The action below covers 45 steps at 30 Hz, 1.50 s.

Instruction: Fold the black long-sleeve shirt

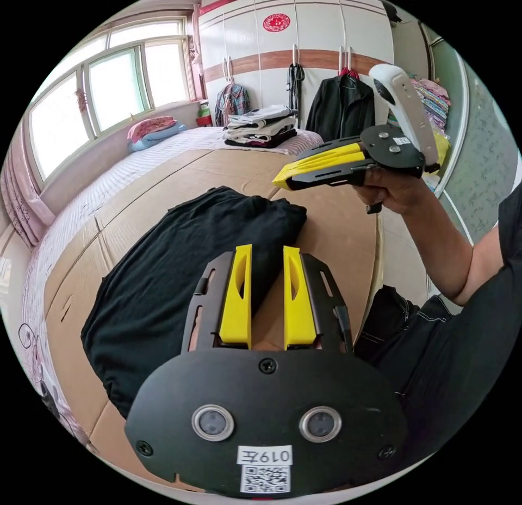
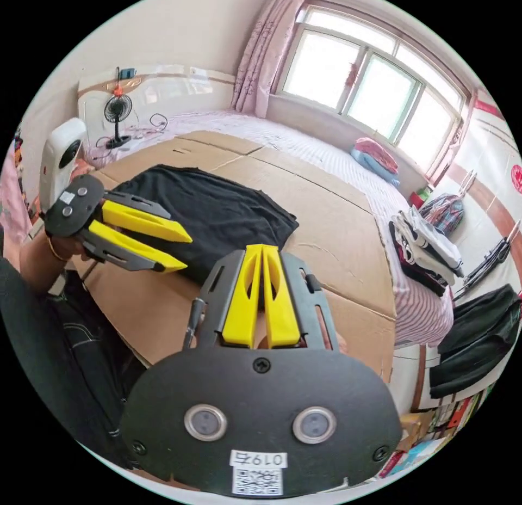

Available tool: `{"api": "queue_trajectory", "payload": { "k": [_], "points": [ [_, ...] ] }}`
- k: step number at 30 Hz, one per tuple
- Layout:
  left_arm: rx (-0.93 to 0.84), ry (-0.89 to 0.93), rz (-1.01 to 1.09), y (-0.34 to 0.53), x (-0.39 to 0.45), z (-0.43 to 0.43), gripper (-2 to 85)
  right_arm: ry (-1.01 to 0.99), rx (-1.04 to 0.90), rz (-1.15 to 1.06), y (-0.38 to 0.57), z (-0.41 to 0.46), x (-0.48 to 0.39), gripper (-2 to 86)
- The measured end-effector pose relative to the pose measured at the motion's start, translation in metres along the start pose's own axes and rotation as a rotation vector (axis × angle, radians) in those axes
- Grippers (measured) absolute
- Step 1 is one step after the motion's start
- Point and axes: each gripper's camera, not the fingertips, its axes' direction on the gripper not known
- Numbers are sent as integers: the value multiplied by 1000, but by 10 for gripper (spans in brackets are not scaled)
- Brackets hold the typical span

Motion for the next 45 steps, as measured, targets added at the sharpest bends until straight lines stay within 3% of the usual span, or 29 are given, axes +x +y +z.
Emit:
{"api": "queue_trajectory", "payload": {
  "k": [10, 14, 21, 27, 30, 38, 45],
  "points": [
    [-25, -140, -343, 87, -145, -70, 72, -290, -85, 252, 36, 66, 154, -10],
    [23, -102, -490, 133, -214, -98, 67, -324, -108, 278, 43, 92, 202, -9],
    [-44, -394, -584, 182, -320, -130, 70, -251, -150, 244, 21, 138, 289, 8],
    [42, -133, -890, 260, -446, -147, 72, -444, -209, 419, 9, 219, 402, 61],
    [59, -17, -941, 287, -484, -146, 74, -504, -269, 469, 5, 261, 440, 80],
    [13, 57, -971, 327, -533, -152, 83, -616, -333, 498, 12, 309, 489, 91],
    [-28, 91, -966, 347, -560, -159, 75, -640, -338, 463, 28, 319, 511, 28]
  ]
}}
